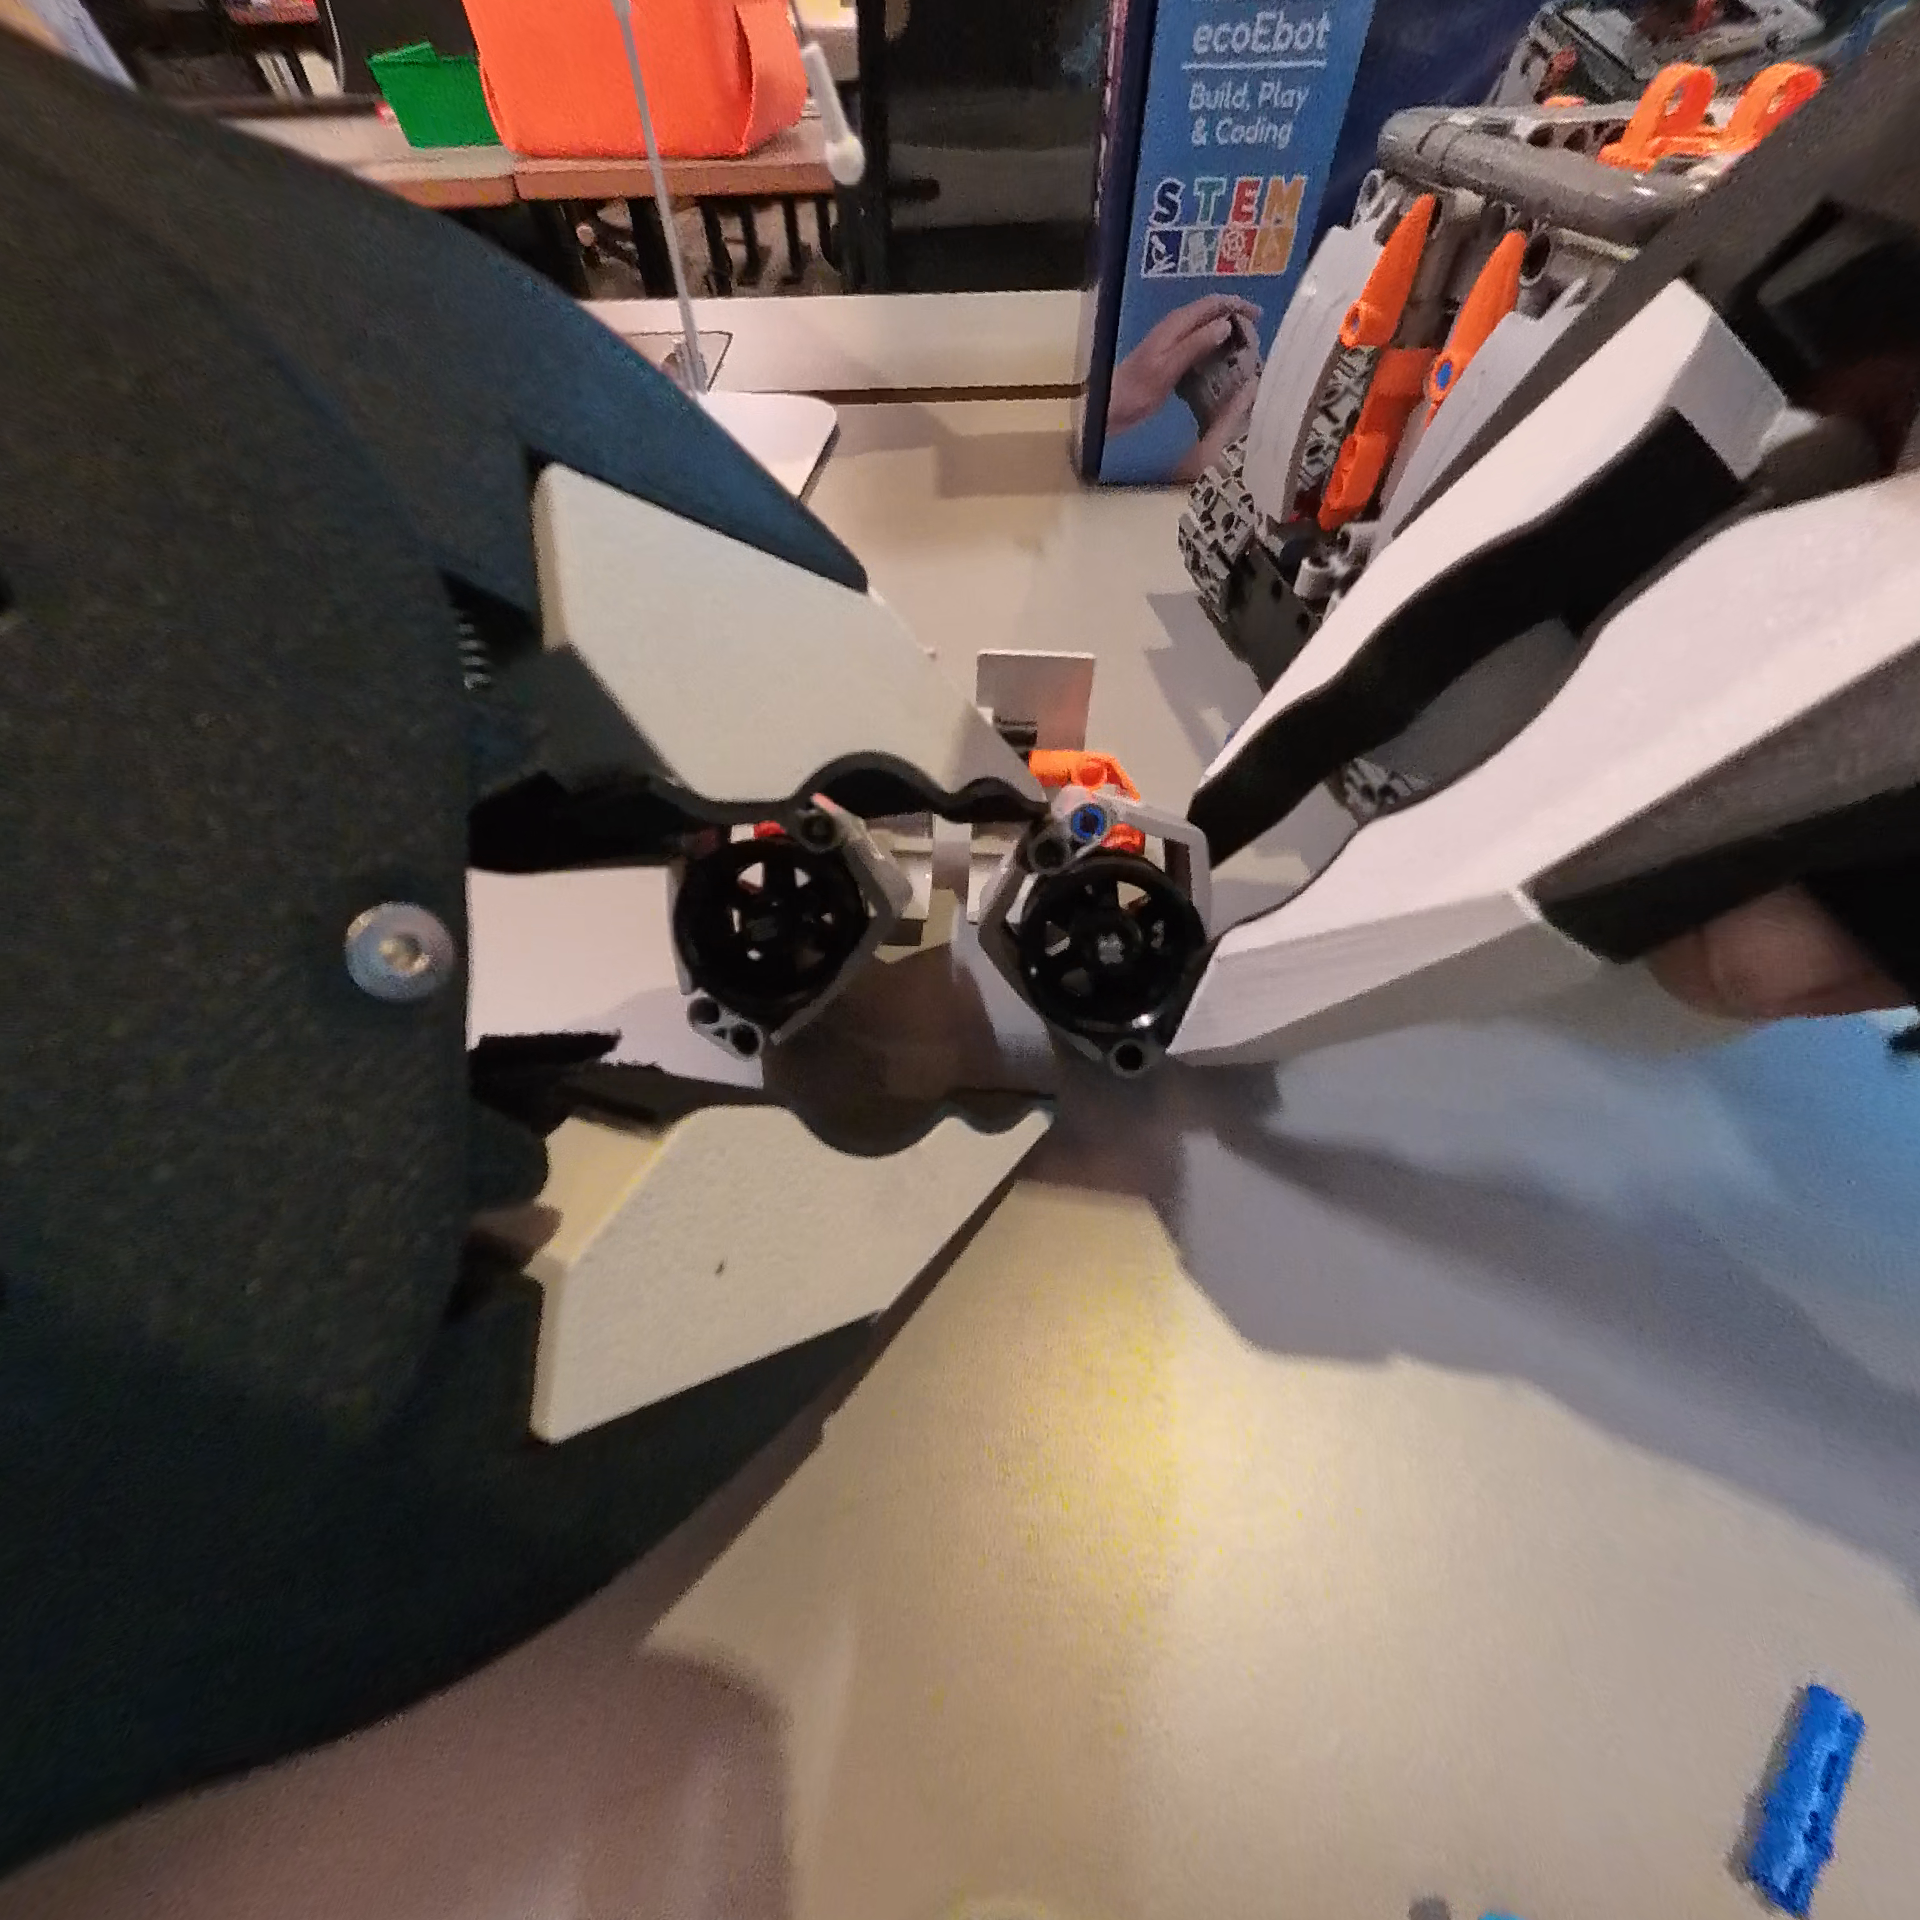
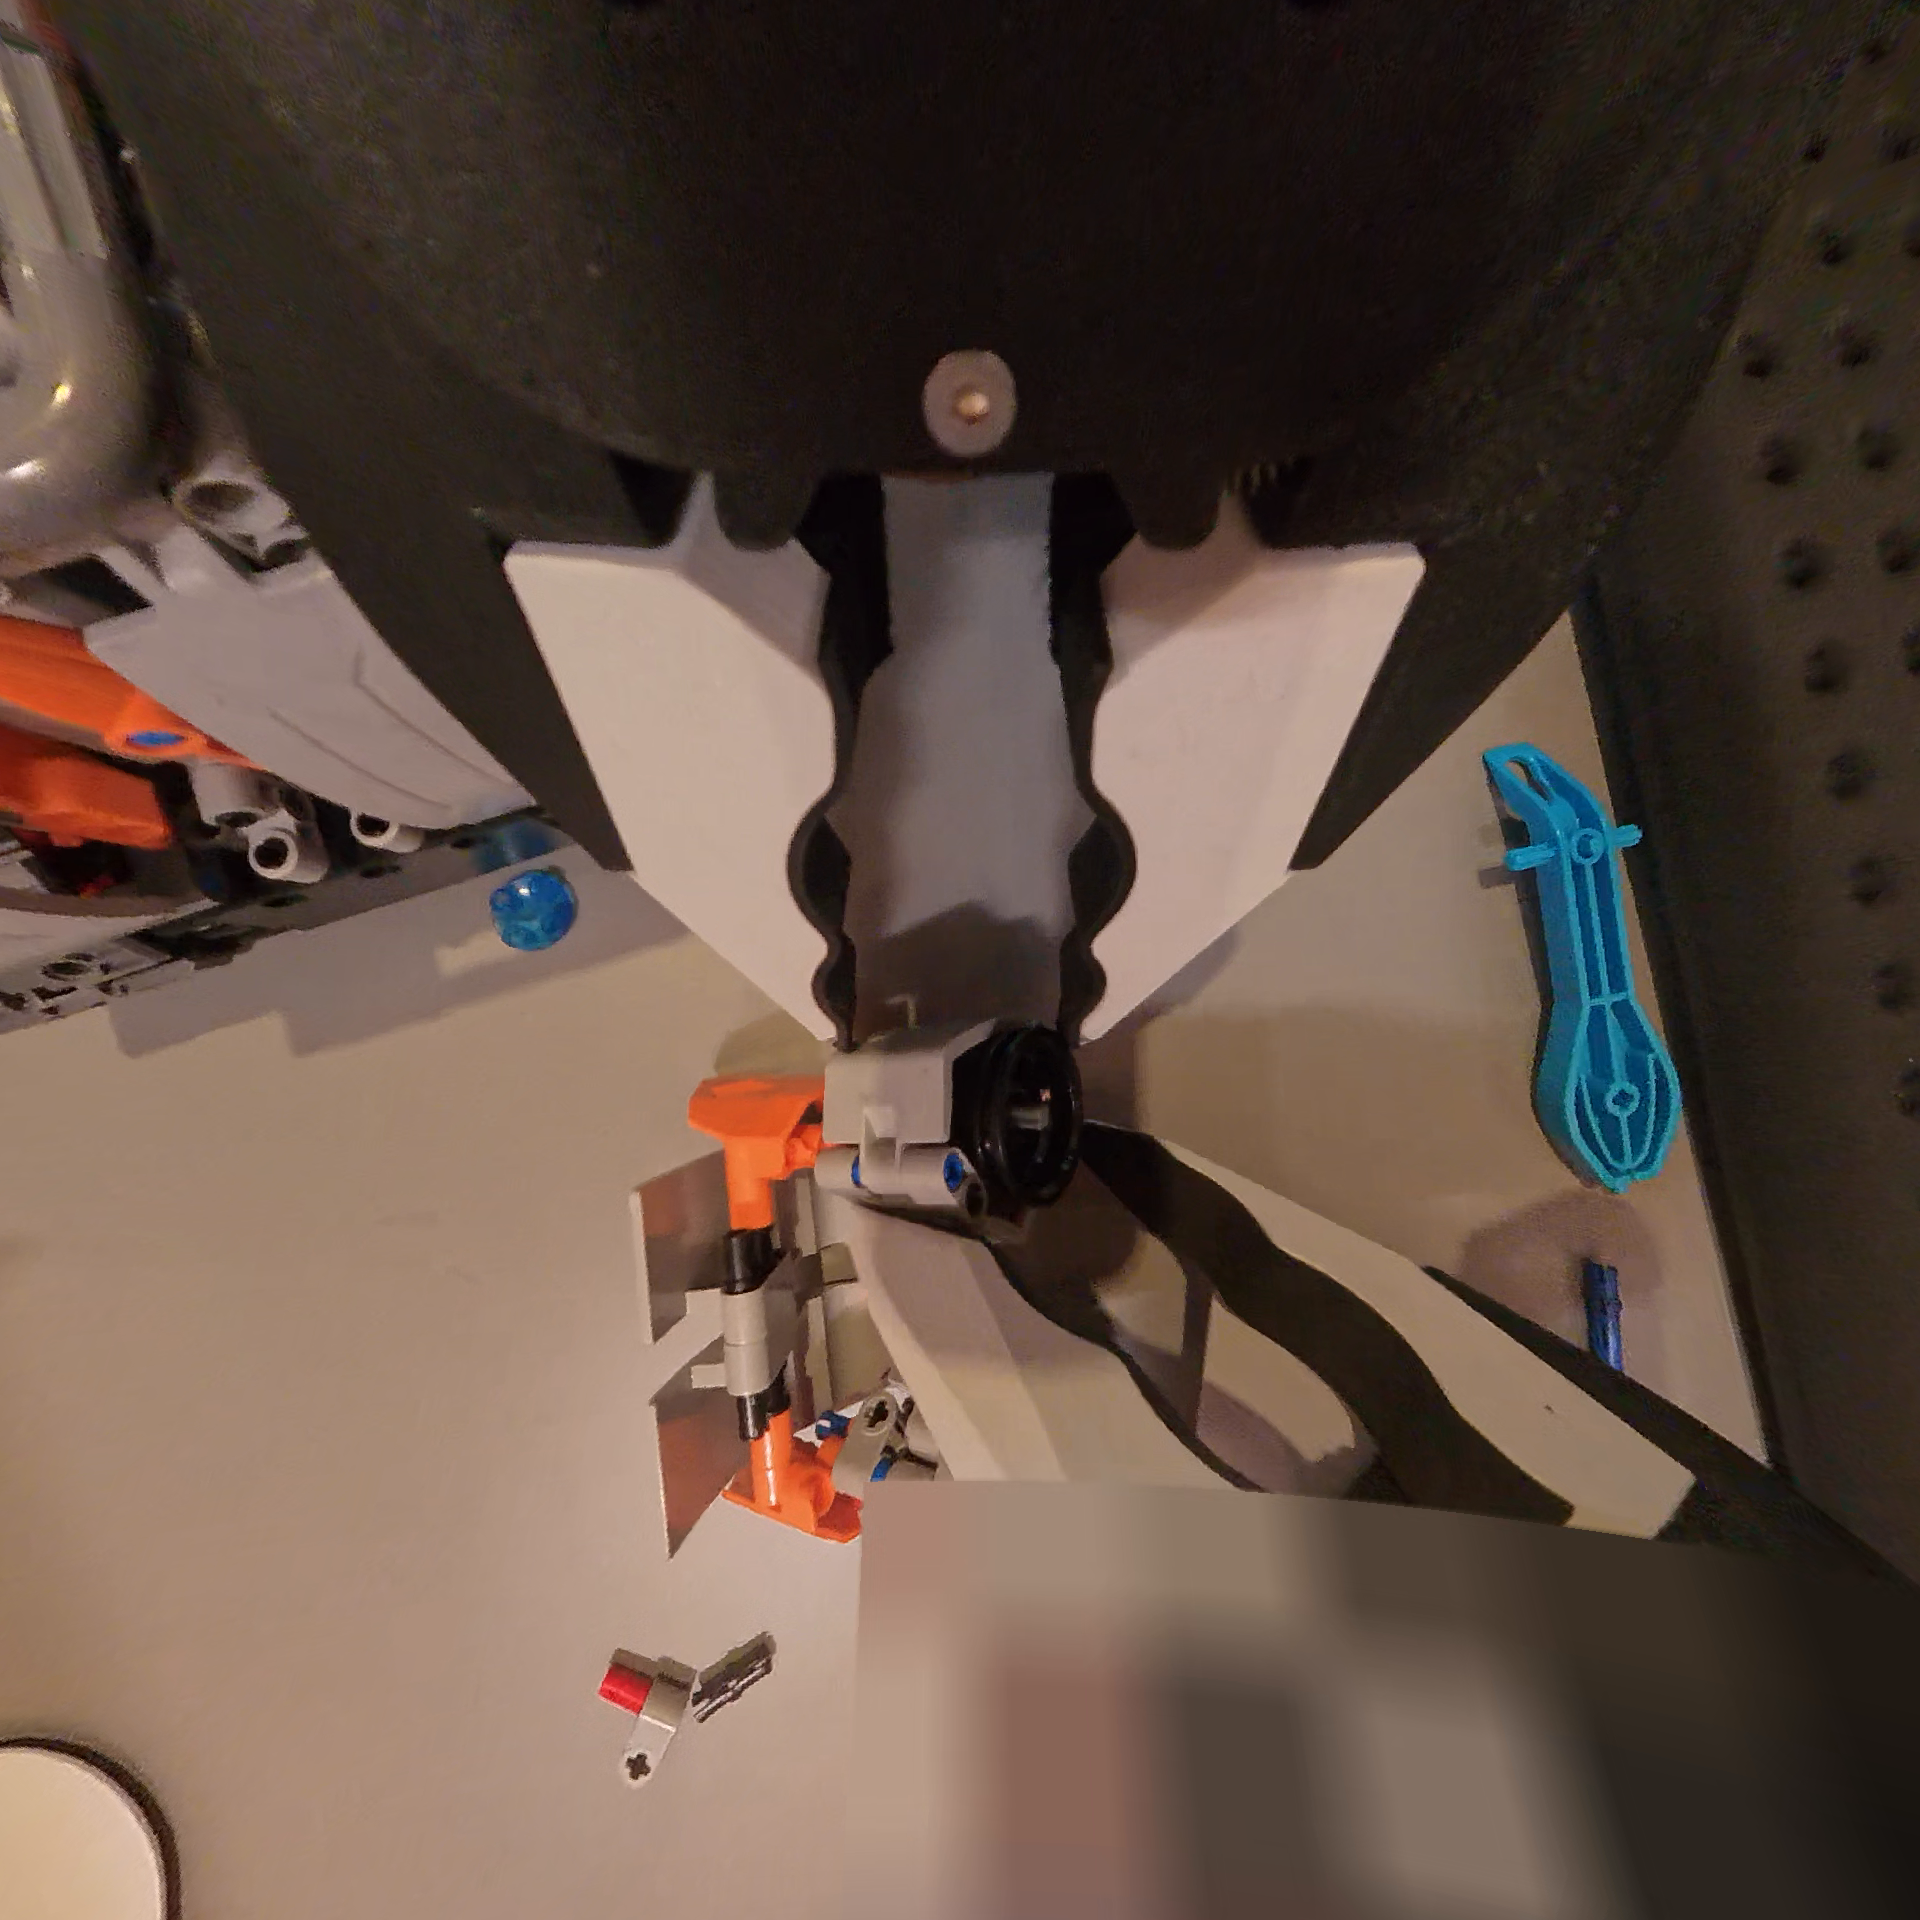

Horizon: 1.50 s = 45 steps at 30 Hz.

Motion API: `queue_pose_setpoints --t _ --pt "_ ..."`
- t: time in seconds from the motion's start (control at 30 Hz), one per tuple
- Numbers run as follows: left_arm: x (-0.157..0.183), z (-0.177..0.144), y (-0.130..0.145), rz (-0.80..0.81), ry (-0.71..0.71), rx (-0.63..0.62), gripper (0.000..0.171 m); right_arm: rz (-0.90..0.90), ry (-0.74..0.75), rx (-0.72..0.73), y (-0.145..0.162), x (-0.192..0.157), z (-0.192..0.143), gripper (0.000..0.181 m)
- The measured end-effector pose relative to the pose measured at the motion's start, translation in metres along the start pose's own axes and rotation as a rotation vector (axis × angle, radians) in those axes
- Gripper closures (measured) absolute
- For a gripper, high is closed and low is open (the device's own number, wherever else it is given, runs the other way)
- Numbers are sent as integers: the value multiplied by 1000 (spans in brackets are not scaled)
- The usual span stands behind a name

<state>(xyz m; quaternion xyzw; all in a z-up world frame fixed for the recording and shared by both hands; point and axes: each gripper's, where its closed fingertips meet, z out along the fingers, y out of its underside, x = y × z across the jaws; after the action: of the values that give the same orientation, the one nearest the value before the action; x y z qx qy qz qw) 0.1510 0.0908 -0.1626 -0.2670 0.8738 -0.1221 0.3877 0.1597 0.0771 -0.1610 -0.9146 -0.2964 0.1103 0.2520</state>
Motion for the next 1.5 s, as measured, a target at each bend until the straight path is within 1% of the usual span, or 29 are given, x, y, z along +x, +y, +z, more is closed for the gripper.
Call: queue_pose_setpoints --t 0.1,0.2,0.3,0.5,0.63,0.9,0.97,1.1,1.13,1.2,1.27,1.3,1.33,1.4,1.43,1.5 --pt "-7 -11 1 -15 -27 6 117 -8 7 10 0 0 -6 150" --pt "-22 -35 7 -89 -73 33 112 -9 9 29 -2 0 -15 147" --pt "-30 -59 24 -131 -125 13 108 -22 10 47 -3 -1 -22 144" --pt "-35 -116 52 -148 -246 -19 111 -101 -17 77 -5 -13 -34 146" --pt "-41 -155 67 -175 -309 -11 113 -128 -36 114 -7 -16 -37 147" --pt "-62 -223 115 -219 -386 -104 114 -141 -3 192 -16 -13 -45 153" --pt "-67 -239 129 -246 -378 -128 116 -153 15 194 -17 -12 -45 154" --pt "-85 -264 170 -284 -363 -254 119 -159 27 204 -19 -11 -44 156" --pt "-89 -268 179 -299 -345 -272 120 -157 27 204 -20 -11 -44 158" --pt "-87 -269 190 -340 -259 -296 120 -150 24 209 -23 -13 -42 158" --pt "-88 -270 199 -345 -230 -320 120 -158 42 221 -31 -15 -41 159" --pt "-89 -269 199 -351 -222 -310 120 -167 76 222 -37 -14 -40 159" --pt "-85 -266 190 -363 -193 -260 120 -181 107 218 -42 -14 -40 159" --pt "-74 -252 151 -358 -124 -106 124 -210 141 222 -53 -19 -38 158" --pt "-63 -240 132 -351 -72 -59 127 -217 146 233 -59 -23 -37 158" --pt "-44 -208 103 -341 -21 -53 133 -232 144 253 -69 -32 -35 160"
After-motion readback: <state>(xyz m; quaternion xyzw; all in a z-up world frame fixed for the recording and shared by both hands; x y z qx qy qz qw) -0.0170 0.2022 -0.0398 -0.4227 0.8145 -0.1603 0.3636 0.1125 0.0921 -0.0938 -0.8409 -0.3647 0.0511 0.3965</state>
